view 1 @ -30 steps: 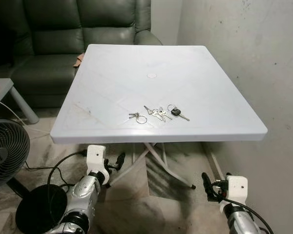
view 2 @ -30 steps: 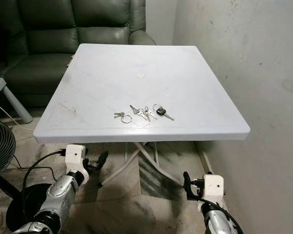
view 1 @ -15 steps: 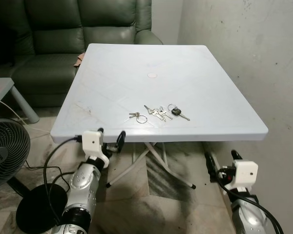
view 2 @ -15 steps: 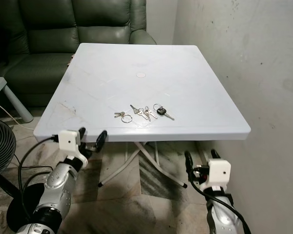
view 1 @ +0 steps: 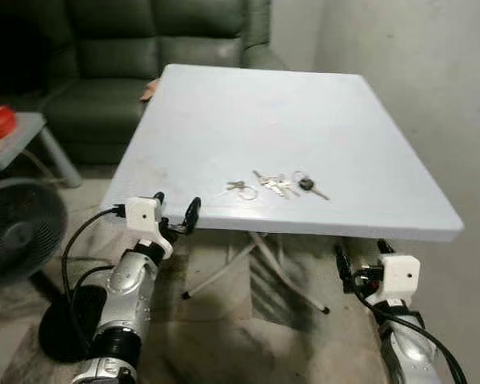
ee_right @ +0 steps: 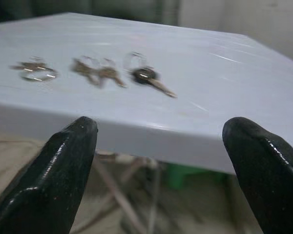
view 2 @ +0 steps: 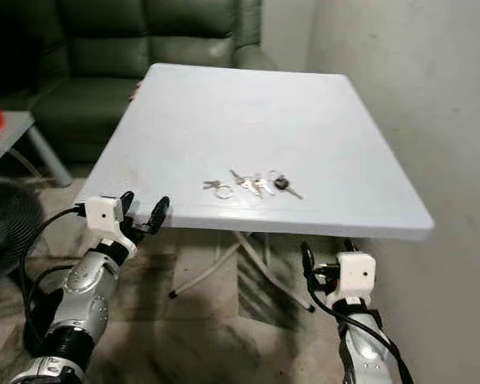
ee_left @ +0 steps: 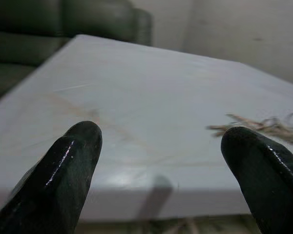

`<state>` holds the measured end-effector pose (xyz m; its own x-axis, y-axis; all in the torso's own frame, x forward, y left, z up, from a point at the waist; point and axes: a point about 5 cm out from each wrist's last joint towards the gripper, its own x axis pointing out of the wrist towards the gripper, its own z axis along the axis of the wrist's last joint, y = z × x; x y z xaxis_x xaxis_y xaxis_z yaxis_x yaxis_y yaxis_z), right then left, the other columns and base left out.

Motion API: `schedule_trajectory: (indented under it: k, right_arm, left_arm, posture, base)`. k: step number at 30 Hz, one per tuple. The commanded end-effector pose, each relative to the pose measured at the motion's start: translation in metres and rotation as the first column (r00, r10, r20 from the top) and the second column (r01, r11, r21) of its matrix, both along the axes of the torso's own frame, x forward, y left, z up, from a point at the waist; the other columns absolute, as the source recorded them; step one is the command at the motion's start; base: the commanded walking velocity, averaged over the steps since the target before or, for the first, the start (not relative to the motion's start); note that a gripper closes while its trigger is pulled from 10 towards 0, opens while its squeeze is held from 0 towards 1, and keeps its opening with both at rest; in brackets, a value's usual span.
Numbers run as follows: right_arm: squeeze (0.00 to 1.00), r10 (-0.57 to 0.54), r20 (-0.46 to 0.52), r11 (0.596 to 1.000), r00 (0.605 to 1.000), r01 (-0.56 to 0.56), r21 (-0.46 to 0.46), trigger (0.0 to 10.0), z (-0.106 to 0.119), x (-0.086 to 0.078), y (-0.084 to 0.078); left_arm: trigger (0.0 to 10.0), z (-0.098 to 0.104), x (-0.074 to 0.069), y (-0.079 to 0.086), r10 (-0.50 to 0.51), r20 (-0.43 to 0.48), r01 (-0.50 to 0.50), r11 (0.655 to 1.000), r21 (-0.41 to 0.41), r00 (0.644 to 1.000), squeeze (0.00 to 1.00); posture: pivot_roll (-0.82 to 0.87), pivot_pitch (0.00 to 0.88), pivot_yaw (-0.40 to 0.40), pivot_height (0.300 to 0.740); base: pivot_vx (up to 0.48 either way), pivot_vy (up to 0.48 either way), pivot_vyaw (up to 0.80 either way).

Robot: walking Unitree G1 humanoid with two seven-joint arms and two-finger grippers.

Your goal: Hang keys on a hook

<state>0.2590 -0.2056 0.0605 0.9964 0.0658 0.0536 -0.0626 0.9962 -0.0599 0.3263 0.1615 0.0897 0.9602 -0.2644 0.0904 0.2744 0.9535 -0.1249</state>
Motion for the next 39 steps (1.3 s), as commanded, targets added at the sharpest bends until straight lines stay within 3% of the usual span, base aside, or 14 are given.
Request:
schedule_trajectory:
  k: [1, 9, 13, 39]
  right_arm:
    - [0.0, -0.01, -0.004, 1.0, 1.0, 0.01, -0.006, 10.0, 0.002, 0.0, -0.002]
    - [0.0, -0.014, -0.008, 1.0, 1.0, 0.014, -0.01, 10.0, 0.005, -0.002, -0.003]
    - [0.0, -0.016, -0.007, 0.999, 1.0, 0.016, 0.031, 10.0, 0.006, -0.001, -0.003]
    - [0.0, 0.008, 0.045, 0.999, 0.999, -0.009, 0.032, 10.0, 0.024, 0.004, -0.002]
  left_arm:
    - [10.0, 0.004, 0.001, -0.001, -0.006, 0.005, 0.006, 1.0, 0.015, 1.0, 0.0]
    - [10.0, 0.007, 0.003, -0.005, -0.029, -0.006, 0.029, 1.0, 0.003, 1.0, 0.0]
    - [10.0, 0.008, 0.004, -0.006, -0.032, -0.012, 0.033, 0.999, 0.002, 0.999, 0.0]
    - [10.0, 0.024, 0.01, -0.011, -0.067, 0.016, 0.068, 0.997, -0.035, 0.998, 0.0]
  posture:
    - [-0.02, 0.0, -0.003, 0.74]
    - [-0.02, 0.0, -0.003, 0.74]
    - [-0.02, 0.0, -0.004, 0.74]
    - [-0.02, 0.0, -0.006, 0.74]
  base:
    - [0.0, 0.0, 0.8]
    - [0.0, 0.0, 0.8]
    - [0.0, 0.0, 0.0]
    - [0.0, 0.0, 0.0]
